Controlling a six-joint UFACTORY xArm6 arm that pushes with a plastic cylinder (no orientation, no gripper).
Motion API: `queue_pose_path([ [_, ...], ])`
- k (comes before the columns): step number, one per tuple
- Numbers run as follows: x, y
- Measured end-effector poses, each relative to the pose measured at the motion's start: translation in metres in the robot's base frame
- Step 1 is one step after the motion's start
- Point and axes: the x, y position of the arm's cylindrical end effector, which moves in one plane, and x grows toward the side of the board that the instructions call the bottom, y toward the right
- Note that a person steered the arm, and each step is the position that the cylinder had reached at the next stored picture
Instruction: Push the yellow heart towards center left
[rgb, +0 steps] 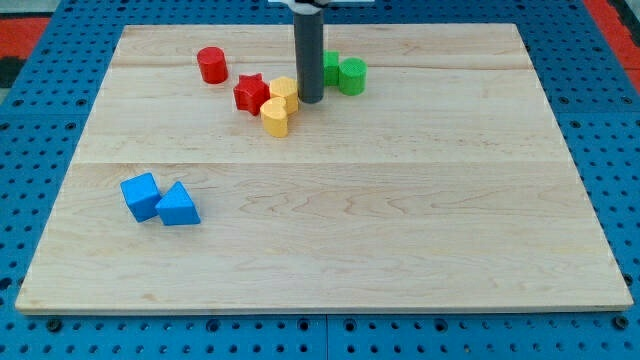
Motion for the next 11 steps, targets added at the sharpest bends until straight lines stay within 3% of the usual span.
queue_pose_path([
  [1, 0.026, -0.001],
  [3, 0.019, -0.01],
  [5, 0.019, -0.107],
  [7, 0.012, -0.134],
  [9, 0.069, -0.139],
  [10, 0.077, -0.137],
  [11, 0.038, -0.121],
])
